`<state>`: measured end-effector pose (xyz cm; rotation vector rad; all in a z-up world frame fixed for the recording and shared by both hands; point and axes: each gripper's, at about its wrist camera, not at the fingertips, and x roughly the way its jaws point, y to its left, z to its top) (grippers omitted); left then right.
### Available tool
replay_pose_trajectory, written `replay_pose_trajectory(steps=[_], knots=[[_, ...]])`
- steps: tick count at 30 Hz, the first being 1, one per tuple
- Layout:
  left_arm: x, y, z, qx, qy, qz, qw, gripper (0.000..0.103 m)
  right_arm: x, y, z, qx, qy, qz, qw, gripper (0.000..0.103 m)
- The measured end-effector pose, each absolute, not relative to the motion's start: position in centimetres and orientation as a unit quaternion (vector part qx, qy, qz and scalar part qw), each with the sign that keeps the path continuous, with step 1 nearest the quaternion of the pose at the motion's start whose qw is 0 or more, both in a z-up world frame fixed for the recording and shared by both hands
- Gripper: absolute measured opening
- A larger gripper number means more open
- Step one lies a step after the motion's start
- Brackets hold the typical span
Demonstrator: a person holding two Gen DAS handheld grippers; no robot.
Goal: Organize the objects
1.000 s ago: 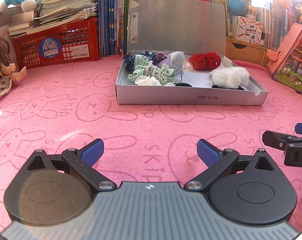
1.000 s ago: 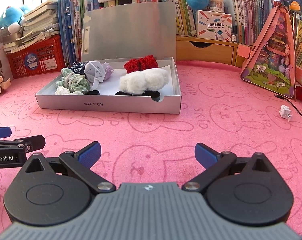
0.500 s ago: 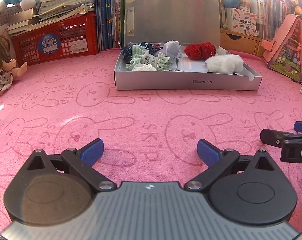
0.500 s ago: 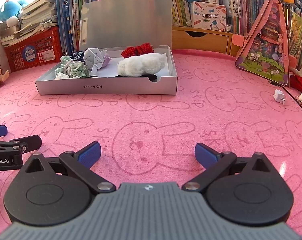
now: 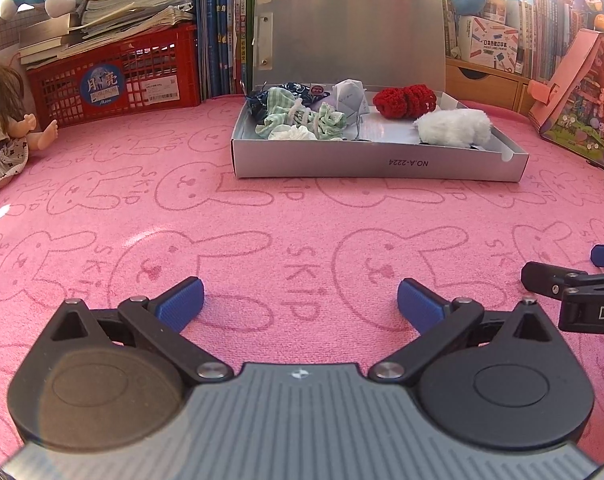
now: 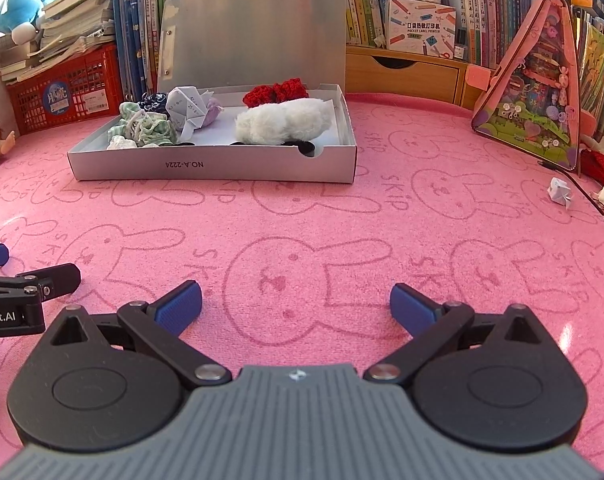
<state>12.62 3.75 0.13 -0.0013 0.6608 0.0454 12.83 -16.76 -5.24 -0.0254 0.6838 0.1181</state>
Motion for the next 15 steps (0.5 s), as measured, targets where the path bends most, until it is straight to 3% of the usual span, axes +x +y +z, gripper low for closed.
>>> replay_pose_trajectory(steps=[15], knots=[[12.62, 3.76, -0.01, -0.003, 0.324, 0.029, 0.946, 0.103, 12.83, -16.83, -5.21, -0.012, 0.335, 0.058, 0.94, 0.103]])
